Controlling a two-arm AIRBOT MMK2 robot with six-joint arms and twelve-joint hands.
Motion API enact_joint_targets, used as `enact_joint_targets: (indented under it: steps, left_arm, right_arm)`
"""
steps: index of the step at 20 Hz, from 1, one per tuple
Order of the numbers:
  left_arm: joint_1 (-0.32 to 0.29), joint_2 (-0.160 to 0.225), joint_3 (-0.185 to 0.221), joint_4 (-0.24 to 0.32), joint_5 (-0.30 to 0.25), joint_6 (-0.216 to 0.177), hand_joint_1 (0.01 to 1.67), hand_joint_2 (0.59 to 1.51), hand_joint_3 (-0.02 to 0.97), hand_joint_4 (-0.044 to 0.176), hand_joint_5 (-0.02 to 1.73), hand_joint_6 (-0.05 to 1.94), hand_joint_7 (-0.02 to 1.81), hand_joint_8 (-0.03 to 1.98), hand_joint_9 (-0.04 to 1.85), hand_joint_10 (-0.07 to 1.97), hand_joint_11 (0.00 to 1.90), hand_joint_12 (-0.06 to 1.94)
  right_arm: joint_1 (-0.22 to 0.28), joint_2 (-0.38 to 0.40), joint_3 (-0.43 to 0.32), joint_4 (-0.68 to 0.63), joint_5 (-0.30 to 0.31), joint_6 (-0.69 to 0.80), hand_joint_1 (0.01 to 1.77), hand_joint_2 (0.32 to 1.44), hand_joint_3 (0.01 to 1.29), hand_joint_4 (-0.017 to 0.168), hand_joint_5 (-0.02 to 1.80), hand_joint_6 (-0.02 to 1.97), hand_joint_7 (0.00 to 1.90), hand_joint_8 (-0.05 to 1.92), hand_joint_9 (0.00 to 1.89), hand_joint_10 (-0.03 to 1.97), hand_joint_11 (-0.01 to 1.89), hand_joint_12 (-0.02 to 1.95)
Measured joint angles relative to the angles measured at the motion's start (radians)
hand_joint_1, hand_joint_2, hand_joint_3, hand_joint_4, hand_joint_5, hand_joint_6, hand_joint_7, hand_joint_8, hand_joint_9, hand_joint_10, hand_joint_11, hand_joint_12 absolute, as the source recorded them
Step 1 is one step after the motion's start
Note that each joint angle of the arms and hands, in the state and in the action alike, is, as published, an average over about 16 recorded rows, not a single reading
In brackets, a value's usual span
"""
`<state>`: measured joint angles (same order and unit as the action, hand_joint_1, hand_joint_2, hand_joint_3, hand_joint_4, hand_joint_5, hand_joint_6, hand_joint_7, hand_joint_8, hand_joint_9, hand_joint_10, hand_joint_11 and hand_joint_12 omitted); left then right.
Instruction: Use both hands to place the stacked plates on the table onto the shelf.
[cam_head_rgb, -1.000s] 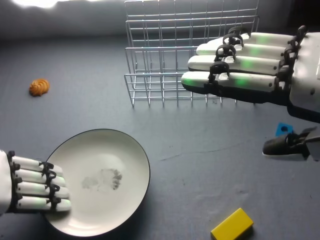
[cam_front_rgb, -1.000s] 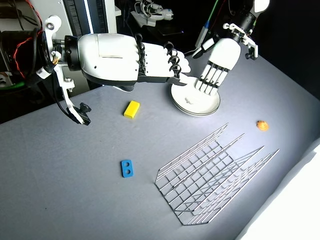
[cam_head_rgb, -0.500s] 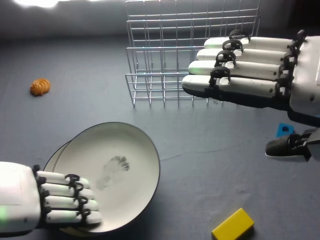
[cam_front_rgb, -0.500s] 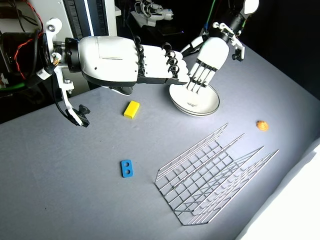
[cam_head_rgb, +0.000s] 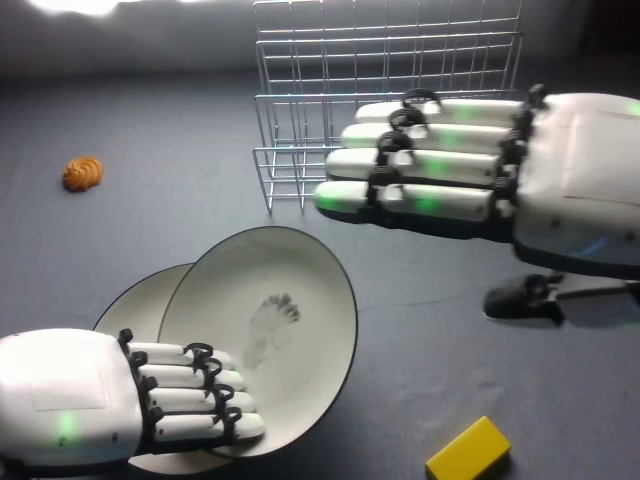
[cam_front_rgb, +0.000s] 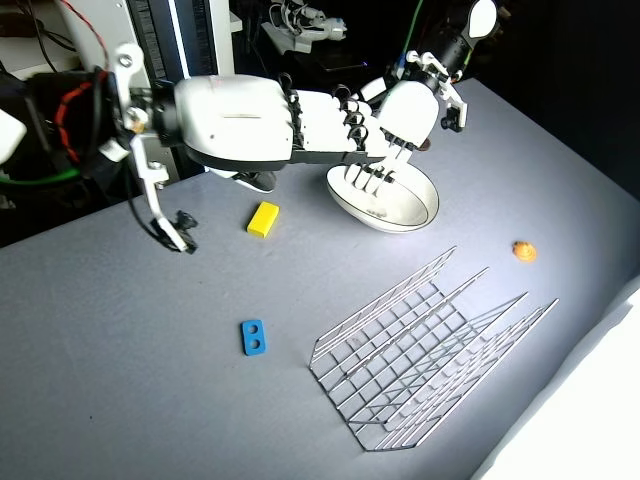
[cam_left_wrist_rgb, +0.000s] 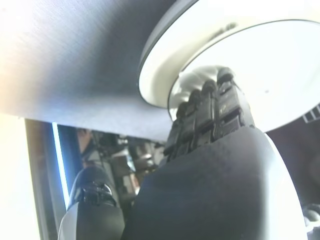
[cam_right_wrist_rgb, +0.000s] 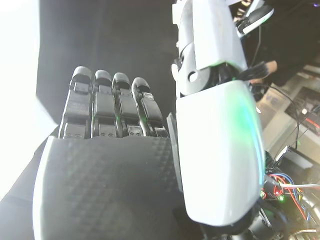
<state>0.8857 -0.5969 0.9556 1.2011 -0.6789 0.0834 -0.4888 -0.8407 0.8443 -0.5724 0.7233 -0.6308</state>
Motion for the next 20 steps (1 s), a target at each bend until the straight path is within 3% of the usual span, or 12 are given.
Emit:
enact_joint_targets:
  steps: [10, 20]
  left_arm:
    - [-0.008, -0.031, -0.015, -0.007, 0.003, 0.007, 0.01, 1.051, 0.021, -0.004, 0.04, -0.01, 0.04, -0.01, 0.01, -0.01, 0.01, -0.02]
    - [0.008, -0.035, -0.007, -0.036, 0.017, 0.010, 0.01, 1.058, 0.021, 0.002, 0.03, 0.00, 0.02, 0.00, 0.00, -0.02, 0.01, -0.04]
  right_arm:
    - [0.035, -0.167, 0.095, -0.021, -0.090, -0.063, 1.32, 0.93, 0.02, 0.006, 0.05, 0.02, 0.02, 0.01, 0.02, 0.00, 0.02, 0.31]
    - [0.119, -0.165, 0.117, -0.022, -0.124, -0.011, 1.33, 0.93, 0.02, 0.007, 0.07, 0.02, 0.04, 0.01, 0.03, 0.00, 0.02, 0.43]
